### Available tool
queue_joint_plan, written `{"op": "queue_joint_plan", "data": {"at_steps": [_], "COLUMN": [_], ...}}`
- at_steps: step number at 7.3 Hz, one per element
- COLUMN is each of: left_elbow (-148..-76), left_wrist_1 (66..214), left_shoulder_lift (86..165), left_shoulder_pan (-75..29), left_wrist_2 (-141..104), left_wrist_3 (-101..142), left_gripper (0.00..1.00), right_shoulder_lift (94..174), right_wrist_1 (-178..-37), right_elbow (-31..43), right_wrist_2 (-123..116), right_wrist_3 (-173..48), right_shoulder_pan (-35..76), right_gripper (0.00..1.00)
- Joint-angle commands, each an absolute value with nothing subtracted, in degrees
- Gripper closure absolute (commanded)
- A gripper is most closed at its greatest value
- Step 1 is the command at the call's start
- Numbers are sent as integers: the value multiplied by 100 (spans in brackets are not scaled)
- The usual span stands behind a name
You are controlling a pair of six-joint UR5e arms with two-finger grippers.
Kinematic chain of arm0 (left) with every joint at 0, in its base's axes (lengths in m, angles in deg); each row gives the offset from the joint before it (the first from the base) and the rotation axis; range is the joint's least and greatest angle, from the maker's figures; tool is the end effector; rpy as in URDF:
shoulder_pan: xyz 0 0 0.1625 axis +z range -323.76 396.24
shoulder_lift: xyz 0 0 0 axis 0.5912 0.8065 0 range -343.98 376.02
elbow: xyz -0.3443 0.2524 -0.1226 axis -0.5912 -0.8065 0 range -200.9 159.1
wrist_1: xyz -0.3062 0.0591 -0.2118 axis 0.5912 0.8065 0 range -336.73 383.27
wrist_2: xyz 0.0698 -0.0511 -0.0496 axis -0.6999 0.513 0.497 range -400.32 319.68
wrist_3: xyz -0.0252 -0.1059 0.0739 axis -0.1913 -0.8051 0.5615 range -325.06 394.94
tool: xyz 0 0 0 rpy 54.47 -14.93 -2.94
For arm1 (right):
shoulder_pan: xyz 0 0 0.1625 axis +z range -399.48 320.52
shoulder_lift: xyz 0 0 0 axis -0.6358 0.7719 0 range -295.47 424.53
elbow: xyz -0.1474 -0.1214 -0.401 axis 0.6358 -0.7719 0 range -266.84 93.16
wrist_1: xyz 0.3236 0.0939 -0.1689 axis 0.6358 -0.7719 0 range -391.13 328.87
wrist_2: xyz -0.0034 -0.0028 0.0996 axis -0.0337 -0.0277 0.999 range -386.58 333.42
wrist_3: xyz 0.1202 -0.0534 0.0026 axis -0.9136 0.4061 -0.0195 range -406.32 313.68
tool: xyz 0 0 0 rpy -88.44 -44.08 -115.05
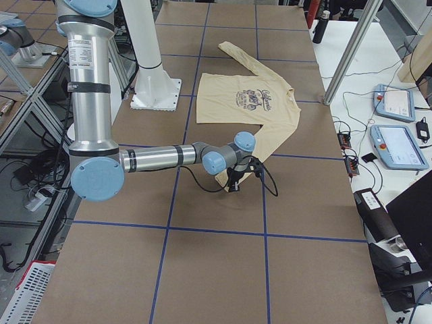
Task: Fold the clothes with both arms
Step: 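Lower the right gripper onto the sleeve cuff and close on it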
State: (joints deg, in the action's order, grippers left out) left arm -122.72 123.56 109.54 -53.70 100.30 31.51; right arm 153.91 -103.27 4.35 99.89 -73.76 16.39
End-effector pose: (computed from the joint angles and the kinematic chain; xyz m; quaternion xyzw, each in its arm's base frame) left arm -0.0311 -0.4933 0.5447 0.1877 0.4228 0.0688 0.8839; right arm -0.2276 -0.4338 0.6614 -0.0184 -0.3479 -0.1080 0.9311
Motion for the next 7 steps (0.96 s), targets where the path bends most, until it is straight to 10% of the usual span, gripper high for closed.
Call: {"op": "queue_joint_plan", "data": {"at_steps": [1,7], "left_elbow": [-12268,-12250], "left_wrist_1": [12356,12347], "left_shoulder_lift": [10954,10962], "left_shoulder_pan": [-5367,-5367], "left_wrist_2": [10030,10030], "left_wrist_3": [3151,3151], "left_gripper": [1,1], "right_shoulder_lift": [15383,15112], "right_wrist_1": [-10294,-10338], "right_elbow": [439,1080], "right_wrist_2": [9972,10647], "right_wrist_3": [-7427,-7497], "right_shoulder_pan": [1642,1800], "right_gripper": [100,100]}}
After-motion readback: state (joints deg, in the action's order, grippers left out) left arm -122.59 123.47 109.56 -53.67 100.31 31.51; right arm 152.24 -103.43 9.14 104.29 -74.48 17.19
